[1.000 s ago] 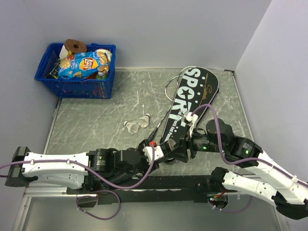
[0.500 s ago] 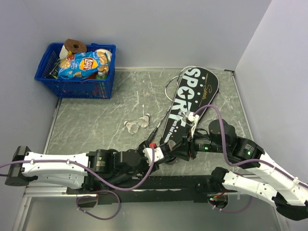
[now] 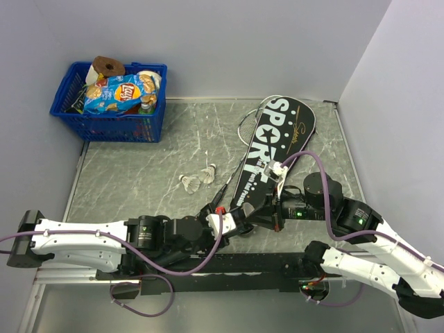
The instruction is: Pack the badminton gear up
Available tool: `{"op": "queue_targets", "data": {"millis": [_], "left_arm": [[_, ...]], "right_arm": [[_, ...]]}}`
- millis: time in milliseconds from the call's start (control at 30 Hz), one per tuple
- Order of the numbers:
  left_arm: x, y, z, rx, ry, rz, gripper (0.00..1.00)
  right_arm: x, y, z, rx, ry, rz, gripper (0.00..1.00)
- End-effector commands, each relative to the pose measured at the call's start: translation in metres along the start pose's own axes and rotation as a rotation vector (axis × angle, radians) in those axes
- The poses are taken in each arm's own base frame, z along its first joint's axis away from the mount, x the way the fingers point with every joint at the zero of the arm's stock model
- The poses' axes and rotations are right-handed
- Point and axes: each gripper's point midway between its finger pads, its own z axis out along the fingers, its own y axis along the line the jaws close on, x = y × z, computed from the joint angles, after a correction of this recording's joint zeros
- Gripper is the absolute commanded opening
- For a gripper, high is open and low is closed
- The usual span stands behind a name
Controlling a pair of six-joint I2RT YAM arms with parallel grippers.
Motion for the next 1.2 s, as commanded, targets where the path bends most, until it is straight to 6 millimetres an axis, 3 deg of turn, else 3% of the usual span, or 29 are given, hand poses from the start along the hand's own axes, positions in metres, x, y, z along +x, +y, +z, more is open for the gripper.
{"op": "queue_targets", "data": {"millis": [0,367,867,1167], "left_arm": [[0.024,-0.009,-0.004,0.034,0.077,-0.028,0.29],[0.023,-0.016,-0.005,0.057,0.066,-0.024,0.29],[0.023,-0.022,-0.007,0.066,0.060,-0.010,0.28],[0.022,-0.023,-0.007,0.065,0.059,-0.007,0.28]], "right_arm": [[-0.007,0.025,-0.001,-0.131,-0.022,-0.012,0.00],[-0.017,0.033,-0.024,-0.113,-0.074,-0.037,0.00],[-0.038,0.026,-0.060,0.018,-0.180,-0.075,0.00],[-0.036,0.028,-0.061,0.006,-0.184,-0.086,0.00]]}}
